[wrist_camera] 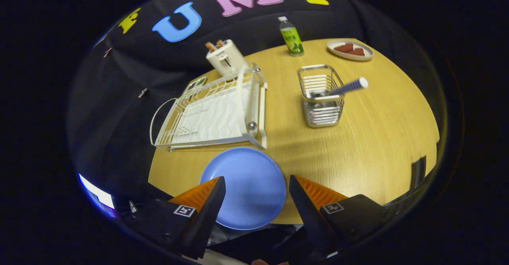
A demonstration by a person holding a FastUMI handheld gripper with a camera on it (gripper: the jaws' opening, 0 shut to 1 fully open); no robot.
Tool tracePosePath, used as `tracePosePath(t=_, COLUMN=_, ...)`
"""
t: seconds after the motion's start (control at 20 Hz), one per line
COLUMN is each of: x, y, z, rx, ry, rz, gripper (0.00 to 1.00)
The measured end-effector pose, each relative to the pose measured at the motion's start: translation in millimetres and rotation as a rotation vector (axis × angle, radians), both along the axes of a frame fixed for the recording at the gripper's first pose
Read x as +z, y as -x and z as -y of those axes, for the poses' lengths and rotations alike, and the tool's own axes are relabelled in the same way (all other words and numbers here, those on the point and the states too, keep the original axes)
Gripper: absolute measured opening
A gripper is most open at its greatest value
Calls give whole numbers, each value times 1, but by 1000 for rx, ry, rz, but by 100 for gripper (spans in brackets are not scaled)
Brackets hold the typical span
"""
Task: Take the plate from the dish rack, then take the spoon from the basket and place it into the plate.
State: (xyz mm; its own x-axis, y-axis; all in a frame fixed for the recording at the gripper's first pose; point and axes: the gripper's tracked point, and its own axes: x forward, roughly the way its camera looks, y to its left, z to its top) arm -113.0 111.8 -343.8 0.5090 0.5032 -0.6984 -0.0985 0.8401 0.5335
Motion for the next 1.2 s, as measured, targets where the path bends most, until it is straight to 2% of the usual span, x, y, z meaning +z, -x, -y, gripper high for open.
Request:
tracePosePath(t=0.15, x=60, y=-32, z=7, rx=50, ry=38, rz=211, gripper=99)
tracePosePath(t=0.3, x=91, y=-76, z=40, rx=-3, ry=134, rz=346, gripper=99)
tracePosePath(t=0.5, x=59, y=-112, z=97, rx=-73, ry=277, rz=285, gripper=99)
tracePosePath(t=0.65, x=15, y=-119, z=133, rx=-94, ry=349, rz=183, gripper=99)
tracePosePath(t=0.75, x=-6, y=-116, z=141, rx=-96, ry=347, rz=125, gripper=97)
tracePosePath(t=0.95, x=-38, y=-111, z=141, rx=-77, ry=330, rz=54, gripper=69)
tracePosePath(t=1.0, x=-42, y=-108, z=139, rx=-72, ry=320, rz=39, gripper=55)
tracePosePath(t=1.05, x=-46, y=-108, z=138, rx=-69, ry=319, rz=30, gripper=48)
tracePosePath(t=1.15, x=-41, y=-108, z=139, rx=-85, ry=297, rz=28, gripper=25)
tracePosePath(t=1.2, x=-39, y=-106, z=131, rx=-89, ry=264, rz=34, gripper=22)
